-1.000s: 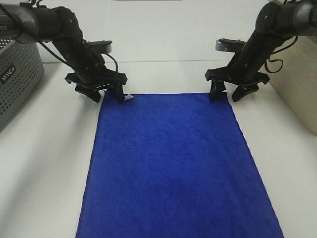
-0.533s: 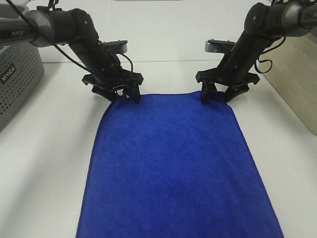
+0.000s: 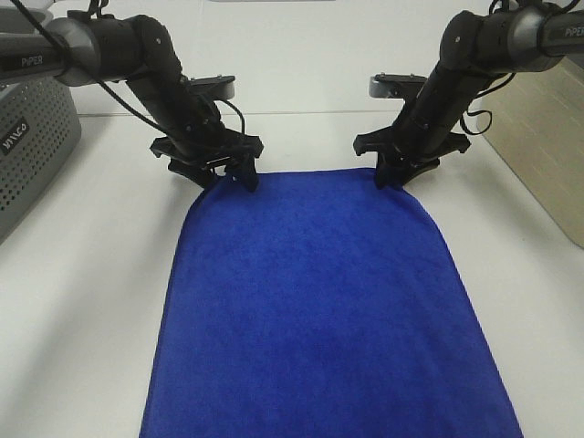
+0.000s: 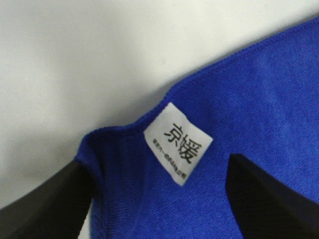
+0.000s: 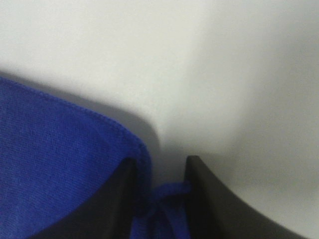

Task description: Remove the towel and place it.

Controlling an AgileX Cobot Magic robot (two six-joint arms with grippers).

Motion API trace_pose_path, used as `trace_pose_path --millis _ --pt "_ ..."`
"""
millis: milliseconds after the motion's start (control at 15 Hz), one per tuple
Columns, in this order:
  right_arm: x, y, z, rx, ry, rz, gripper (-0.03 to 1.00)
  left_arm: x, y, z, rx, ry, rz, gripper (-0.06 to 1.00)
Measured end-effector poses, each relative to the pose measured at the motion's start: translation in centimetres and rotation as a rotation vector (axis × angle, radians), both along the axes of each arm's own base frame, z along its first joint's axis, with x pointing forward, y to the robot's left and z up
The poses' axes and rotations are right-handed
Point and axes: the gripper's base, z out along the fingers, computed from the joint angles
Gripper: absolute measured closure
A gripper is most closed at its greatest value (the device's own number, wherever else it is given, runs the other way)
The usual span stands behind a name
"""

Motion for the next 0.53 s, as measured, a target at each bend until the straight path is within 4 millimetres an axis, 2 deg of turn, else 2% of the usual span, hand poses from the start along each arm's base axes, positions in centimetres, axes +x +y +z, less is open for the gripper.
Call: trace_pose_path --millis 200,267,333,400,533 --pt "0.15 -0.04 -0.06 -0.005 -0.016 -0.001 0.93 0.01 0.03 -0.01 0.005 -0.002 -0.003 0.25" --pt "0.15 -0.04 -0.06 -0.005 -0.016 -0.001 0.94 0.02 0.08 -0.03 0.011 -0.005 -0.006 0.29" --pt "0.15 -0.04 -0.06 -0.005 -0.016 -0.001 0.94 0.04 0.18 -0.06 0.024 -0.008 -0.008 0.36" --pt "0.16 -0.04 -0.06 -0.005 -0.017 -0.002 0.94 0.05 0.28 -0.10 0.036 -0.010 -0.010 0.47" --pt "0.18 -0.04 -0.06 -0.005 -0.019 -0.002 0.94 0.05 0.40 -0.34 0.051 -0.009 -0.016 0.76"
